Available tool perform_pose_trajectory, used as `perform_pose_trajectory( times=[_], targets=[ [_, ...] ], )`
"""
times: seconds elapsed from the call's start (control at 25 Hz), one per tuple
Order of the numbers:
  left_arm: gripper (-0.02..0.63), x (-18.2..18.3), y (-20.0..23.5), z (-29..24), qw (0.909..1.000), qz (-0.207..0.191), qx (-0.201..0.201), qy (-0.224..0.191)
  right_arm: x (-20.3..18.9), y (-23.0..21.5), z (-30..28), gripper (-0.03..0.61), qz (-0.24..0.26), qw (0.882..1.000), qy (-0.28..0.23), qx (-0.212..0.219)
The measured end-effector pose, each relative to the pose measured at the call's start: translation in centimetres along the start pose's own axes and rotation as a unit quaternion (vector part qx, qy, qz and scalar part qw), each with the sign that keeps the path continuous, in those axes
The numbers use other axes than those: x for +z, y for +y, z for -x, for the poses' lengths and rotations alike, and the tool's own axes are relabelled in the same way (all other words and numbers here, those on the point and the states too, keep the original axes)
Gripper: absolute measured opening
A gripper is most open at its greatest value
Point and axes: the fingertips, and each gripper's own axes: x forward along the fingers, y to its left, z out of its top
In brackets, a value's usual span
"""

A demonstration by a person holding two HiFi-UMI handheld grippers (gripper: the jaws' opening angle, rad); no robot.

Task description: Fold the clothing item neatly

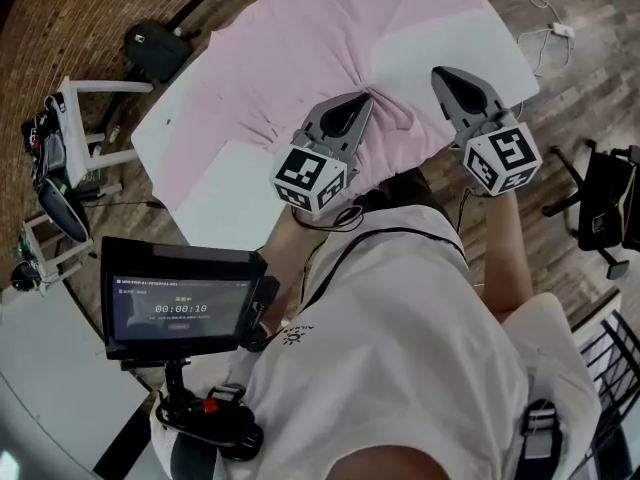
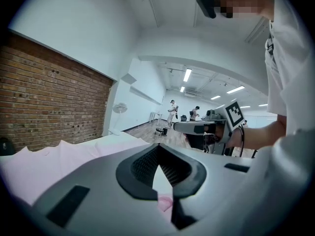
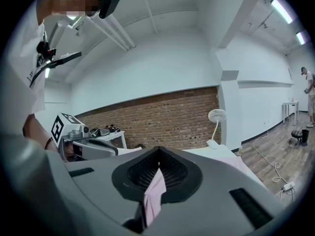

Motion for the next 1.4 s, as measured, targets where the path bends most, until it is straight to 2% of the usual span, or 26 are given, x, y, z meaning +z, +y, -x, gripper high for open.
perform_pose_trajectory(
  times=[0.16,0.36,0.8,1.16,1.32,1.4],
  targets=[
    [0.003,0.4,-0.6,-3.5,0.9997,0.002,-0.024,0.003,-0.3,-4.0,-0.7,0.002,-0.009,1.0,0.0,-0.02],
    [0.003,-0.3,-0.8,-10.0,0.999,0.009,-0.039,0.02,-2.3,-12.4,-1.9,0.002,-0.025,0.998,0.012,-0.053],
    [0.003,-1.6,0.9,-15.4,0.9994,0.022,0.0,0.027,-8.7,-26.8,-6.5,0.002,-0.058,0.988,0.045,-0.134],
    [0.003,-2.9,1.7,-17.7,0.9986,0.026,0.007,0.045,-13.1,-34.3,-9.1,0.002,-0.073,0.975,0.072,-0.199],
    [0.003,-3.5,2.2,-18.1,0.9979,0.028,0.013,0.056,-15.0,-36.7,-9.6,0.006,-0.075,0.969,0.094,-0.215],
    [0.003,-3.8,2.4,-18.1,0.9975,0.032,0.018,0.061,-16.1,-37.3,-9.8,0.049,-0.073,0.967,0.109,-0.217]
  ],
)
